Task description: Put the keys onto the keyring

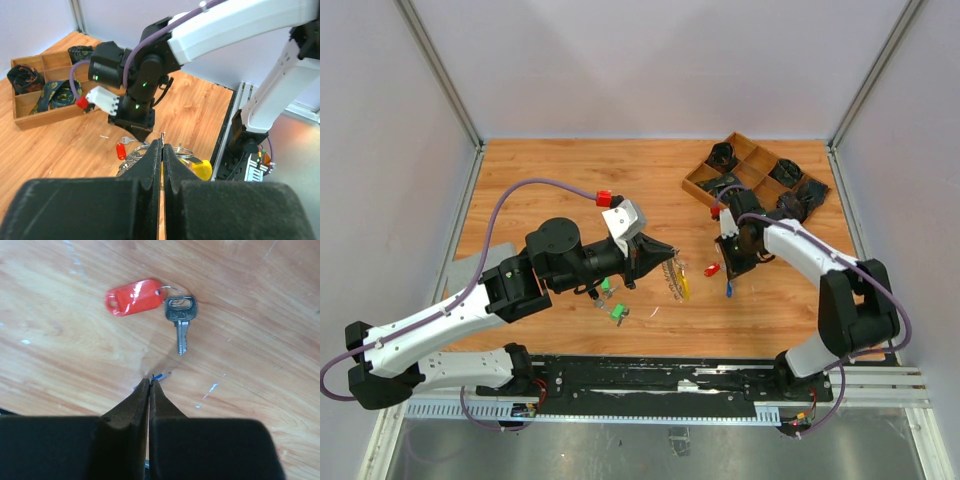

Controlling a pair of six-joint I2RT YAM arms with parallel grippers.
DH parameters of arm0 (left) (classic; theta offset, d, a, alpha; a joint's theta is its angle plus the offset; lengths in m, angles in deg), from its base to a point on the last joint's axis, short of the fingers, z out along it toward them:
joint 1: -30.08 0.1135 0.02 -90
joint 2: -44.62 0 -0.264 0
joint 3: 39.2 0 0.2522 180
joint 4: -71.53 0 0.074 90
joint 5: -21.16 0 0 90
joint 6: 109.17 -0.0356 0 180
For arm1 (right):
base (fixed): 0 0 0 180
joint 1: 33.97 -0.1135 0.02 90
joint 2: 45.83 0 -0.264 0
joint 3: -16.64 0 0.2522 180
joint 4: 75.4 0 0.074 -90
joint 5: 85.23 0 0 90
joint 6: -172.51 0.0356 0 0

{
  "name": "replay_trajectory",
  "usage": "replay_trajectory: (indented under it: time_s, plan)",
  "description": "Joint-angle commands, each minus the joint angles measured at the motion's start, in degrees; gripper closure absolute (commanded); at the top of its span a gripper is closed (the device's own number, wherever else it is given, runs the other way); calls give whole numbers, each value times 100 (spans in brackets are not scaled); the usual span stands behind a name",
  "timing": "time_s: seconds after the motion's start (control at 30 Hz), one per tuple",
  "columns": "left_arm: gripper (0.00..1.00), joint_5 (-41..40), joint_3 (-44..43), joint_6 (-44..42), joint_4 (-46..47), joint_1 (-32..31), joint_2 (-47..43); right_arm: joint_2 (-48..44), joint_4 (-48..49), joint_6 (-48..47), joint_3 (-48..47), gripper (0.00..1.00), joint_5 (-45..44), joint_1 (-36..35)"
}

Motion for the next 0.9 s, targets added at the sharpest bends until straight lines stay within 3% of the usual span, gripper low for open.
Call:
replay_trajectory:
  time_s: [0.0,0.3,0.5,0.7,0.87]
  plan:
    - [99,-77,-165,21,217,22,-70,-890,-284,-170,-328,99,393,95]
    - [99,-526,-492,9,-70,21,180,-3044,-244,-341,-763,99,713,89]
    - [99,-677,-650,-132,-70,15,347,-4324,752,-334,-565,99,1377,92]
    - [100,-1105,-1053,-381,-387,-95,639,-4676,522,-523,-1068,100,2668,96]
    - [99,-1964,-1161,-745,-274,-672,722,-5110,924,-440,-943,99,3577,90]
